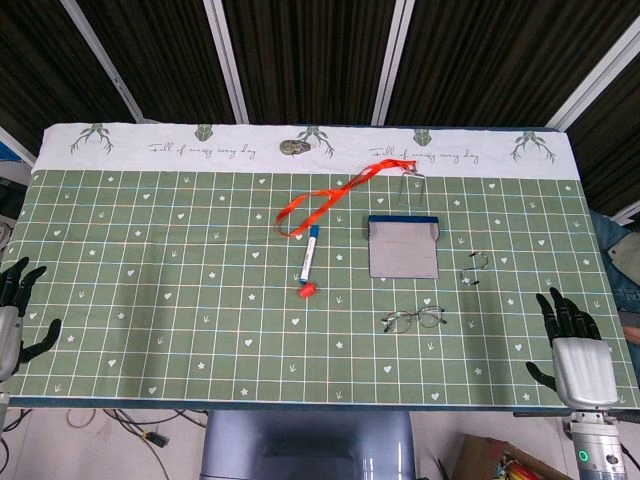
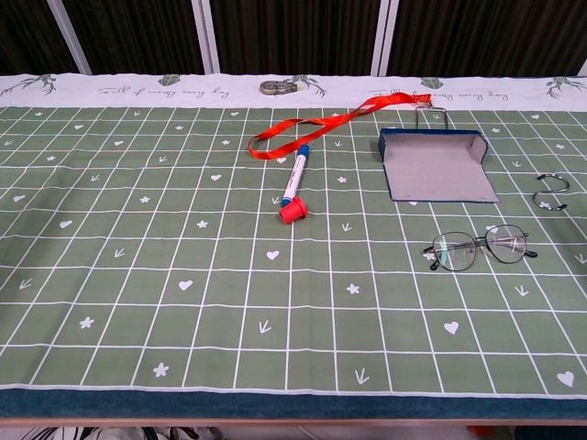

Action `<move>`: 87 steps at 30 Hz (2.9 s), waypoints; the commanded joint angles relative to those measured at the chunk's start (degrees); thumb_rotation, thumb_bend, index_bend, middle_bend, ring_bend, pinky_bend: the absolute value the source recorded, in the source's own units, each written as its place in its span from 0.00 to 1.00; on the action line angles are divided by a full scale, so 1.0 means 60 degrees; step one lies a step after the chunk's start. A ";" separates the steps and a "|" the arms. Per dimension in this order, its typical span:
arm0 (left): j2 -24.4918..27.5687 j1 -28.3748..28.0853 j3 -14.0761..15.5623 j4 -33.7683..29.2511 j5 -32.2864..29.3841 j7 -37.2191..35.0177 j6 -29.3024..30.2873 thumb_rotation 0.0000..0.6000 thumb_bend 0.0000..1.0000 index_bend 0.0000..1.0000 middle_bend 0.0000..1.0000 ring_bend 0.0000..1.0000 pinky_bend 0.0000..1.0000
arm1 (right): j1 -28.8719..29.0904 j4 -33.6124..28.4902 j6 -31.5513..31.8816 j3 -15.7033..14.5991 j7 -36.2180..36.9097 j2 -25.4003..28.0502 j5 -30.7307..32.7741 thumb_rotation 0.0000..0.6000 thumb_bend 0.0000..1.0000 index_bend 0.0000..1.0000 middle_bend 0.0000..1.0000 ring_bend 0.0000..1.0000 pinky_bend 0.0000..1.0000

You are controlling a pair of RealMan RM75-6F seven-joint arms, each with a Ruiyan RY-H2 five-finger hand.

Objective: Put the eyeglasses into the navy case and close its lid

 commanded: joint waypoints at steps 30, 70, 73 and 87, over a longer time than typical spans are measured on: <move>-0.0016 0.0001 0.0026 -0.0028 0.0043 0.0006 0.0021 1.00 0.35 0.10 0.00 0.00 0.00 | 0.0001 -0.0185 -0.0174 -0.0162 0.0129 0.0126 -0.0029 1.00 0.10 0.03 0.00 0.12 0.20; 0.0031 -0.0071 -0.0040 -0.0266 -0.0310 -0.0038 -0.0238 1.00 0.35 0.09 0.00 0.00 0.00 | 0.4179 -0.0766 -0.5414 0.1048 -0.1508 -0.1041 0.4309 1.00 0.36 0.41 0.00 0.12 0.20; 0.0037 -0.0079 -0.0048 -0.0282 -0.0343 -0.0039 -0.0262 1.00 0.35 0.09 0.00 0.00 0.00 | 0.4335 -0.0615 -0.5414 0.1072 -0.1619 -0.1238 0.4461 1.00 0.36 0.42 0.00 0.12 0.20; 0.0048 -0.0085 -0.0063 -0.0310 -0.0399 -0.0034 -0.0270 1.00 0.35 0.09 0.00 0.00 0.00 | 0.4843 -0.0145 -0.5477 0.1035 -0.1824 -0.1873 0.5121 1.00 0.36 0.47 0.00 0.12 0.20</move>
